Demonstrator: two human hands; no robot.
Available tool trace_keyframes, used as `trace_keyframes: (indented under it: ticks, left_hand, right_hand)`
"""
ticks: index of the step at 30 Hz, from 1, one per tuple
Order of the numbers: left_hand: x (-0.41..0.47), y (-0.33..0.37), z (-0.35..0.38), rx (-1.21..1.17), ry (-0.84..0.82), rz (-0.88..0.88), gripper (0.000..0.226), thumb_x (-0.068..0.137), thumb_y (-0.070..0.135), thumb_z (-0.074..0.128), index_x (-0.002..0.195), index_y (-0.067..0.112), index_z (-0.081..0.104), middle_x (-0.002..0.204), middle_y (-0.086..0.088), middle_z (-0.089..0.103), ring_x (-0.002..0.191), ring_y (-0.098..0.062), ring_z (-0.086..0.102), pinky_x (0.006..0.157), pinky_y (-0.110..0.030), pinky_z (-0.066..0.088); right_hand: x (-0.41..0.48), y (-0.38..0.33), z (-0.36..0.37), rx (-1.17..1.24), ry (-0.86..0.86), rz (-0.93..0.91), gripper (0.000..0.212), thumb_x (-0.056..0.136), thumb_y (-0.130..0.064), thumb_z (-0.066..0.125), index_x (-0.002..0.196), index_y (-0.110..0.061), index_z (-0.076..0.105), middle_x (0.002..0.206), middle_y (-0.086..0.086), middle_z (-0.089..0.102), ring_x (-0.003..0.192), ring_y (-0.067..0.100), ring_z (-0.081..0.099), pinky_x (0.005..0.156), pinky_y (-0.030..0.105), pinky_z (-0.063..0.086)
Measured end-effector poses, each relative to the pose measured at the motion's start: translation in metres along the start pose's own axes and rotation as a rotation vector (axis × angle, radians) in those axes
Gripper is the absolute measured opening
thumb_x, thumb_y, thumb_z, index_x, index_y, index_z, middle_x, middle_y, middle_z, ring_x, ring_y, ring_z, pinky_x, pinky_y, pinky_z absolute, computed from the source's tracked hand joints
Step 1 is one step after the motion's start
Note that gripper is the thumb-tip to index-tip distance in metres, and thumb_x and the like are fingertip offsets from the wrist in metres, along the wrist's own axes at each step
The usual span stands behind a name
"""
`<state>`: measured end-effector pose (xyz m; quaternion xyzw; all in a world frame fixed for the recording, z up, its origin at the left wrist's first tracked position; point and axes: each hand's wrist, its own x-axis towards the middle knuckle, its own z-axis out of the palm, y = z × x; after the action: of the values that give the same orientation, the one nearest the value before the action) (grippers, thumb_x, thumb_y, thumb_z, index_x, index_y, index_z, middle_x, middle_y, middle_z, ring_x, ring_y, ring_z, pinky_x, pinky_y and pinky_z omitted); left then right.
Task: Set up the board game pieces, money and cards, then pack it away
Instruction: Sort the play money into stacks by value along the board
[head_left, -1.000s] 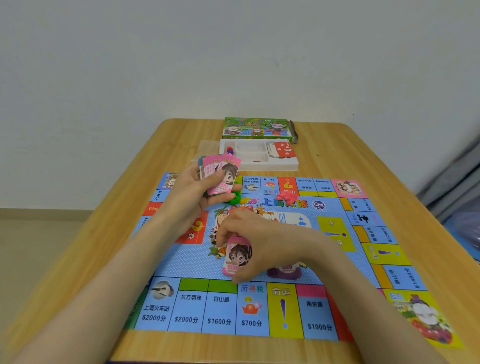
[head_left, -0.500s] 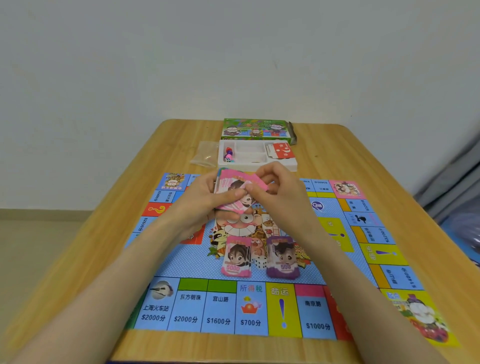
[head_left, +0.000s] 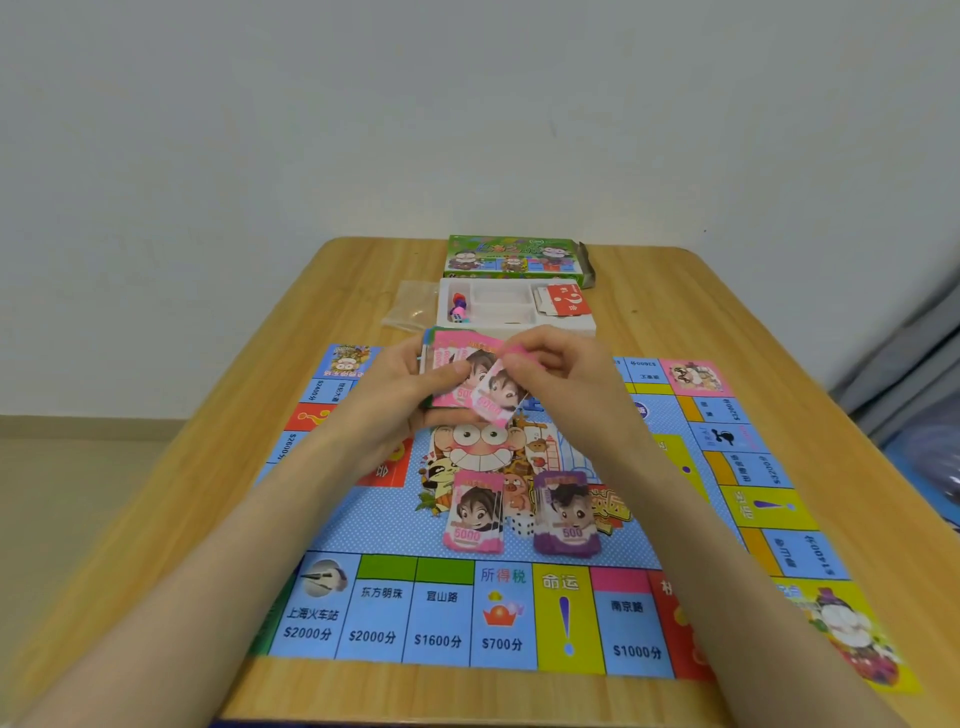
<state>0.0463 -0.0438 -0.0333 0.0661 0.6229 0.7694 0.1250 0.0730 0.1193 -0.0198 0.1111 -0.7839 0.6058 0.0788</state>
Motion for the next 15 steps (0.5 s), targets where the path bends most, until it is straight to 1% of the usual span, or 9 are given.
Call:
trace_keyframes:
  ticks: [2, 3, 4, 6, 8, 11, 15]
  left_hand:
    - [0.001, -0.001, -0.001, -0.006, 0.049, 0.017, 0.017, 0.089, 0.0, 0.056, 0.104, 0.008, 0.06, 0.086, -0.006, 0.073, 0.071, -0.016, 0.071, 0.061, -0.029, 0.06]
    - [0.002, -0.001, -0.001, -0.006, 0.074, 0.022, 0.016, 0.089, 0.0, 0.057, 0.103, 0.009, 0.06, 0.086, -0.006, 0.073, 0.071, -0.016, 0.071, 0.059, -0.028, 0.059]
    - [0.002, -0.001, -0.001, -0.004, 0.101, 0.024, 0.015, 0.09, 0.0, 0.056, 0.101, 0.009, 0.06, 0.086, -0.006, 0.072, 0.071, -0.016, 0.071, 0.058, -0.027, 0.059]
    - [0.002, 0.0, -0.001, -0.014, 0.128, 0.018, 0.014, 0.09, 0.0, 0.056, 0.1, 0.009, 0.059, 0.085, -0.007, 0.072, 0.069, -0.018, 0.072, 0.057, -0.026, 0.058]
    - [0.001, 0.001, -0.001, -0.033, 0.123, 0.008, 0.014, 0.091, -0.001, 0.056, 0.102, 0.008, 0.058, 0.086, -0.009, 0.072, 0.07, -0.022, 0.072, 0.057, -0.026, 0.059]
    - [0.001, 0.001, 0.0, -0.022, 0.127, -0.001, 0.017, 0.091, -0.001, 0.056, 0.107, 0.006, 0.056, 0.09, -0.011, 0.071, 0.07, -0.023, 0.073, 0.056, -0.024, 0.058]
    - [0.001, 0.002, 0.0, -0.015, 0.133, -0.011, 0.016, 0.091, 0.0, 0.056, 0.105, 0.006, 0.056, 0.091, -0.012, 0.07, 0.069, -0.022, 0.072, 0.054, -0.023, 0.057]
  right_hand:
    - [-0.001, -0.001, 0.001, -0.085, -0.213, 0.057, 0.005, 0.089, -0.011, 0.062, 0.088, -0.016, 0.063, 0.069, 0.004, 0.064, 0.067, 0.012, 0.057, 0.066, 0.026, 0.047]
    - [-0.002, 0.0, 0.002, -0.164, -0.319, 0.068, 0.002, 0.089, -0.013, 0.063, 0.09, -0.015, 0.063, 0.069, 0.006, 0.065, 0.066, 0.012, 0.057, 0.066, 0.024, 0.046]
    - [-0.003, 0.002, 0.004, -0.242, -0.407, 0.068, 0.004, 0.088, -0.015, 0.064, 0.092, -0.014, 0.063, 0.07, 0.006, 0.067, 0.065, 0.009, 0.057, 0.065, 0.021, 0.046]
    - [-0.006, 0.006, 0.008, -0.349, -0.527, 0.067, 0.007, 0.087, -0.019, 0.066, 0.093, -0.015, 0.064, 0.069, -0.001, 0.067, 0.059, 0.002, 0.055, 0.06, 0.015, 0.044]
    - [-0.007, 0.008, 0.01, -0.408, -0.578, 0.06, 0.007, 0.086, -0.021, 0.068, 0.091, -0.018, 0.063, 0.07, -0.005, 0.065, 0.057, -0.001, 0.053, 0.057, 0.012, 0.042]
    - [-0.007, 0.01, 0.012, -0.443, -0.584, 0.034, 0.008, 0.084, -0.021, 0.07, 0.087, -0.022, 0.062, 0.071, -0.005, 0.064, 0.06, 0.001, 0.055, 0.058, 0.011, 0.042]
    - [-0.007, 0.012, 0.014, -0.48, -0.564, -0.008, 0.012, 0.08, -0.017, 0.073, 0.089, -0.018, 0.065, 0.072, -0.009, 0.058, 0.06, -0.001, 0.05, 0.059, 0.011, 0.042]
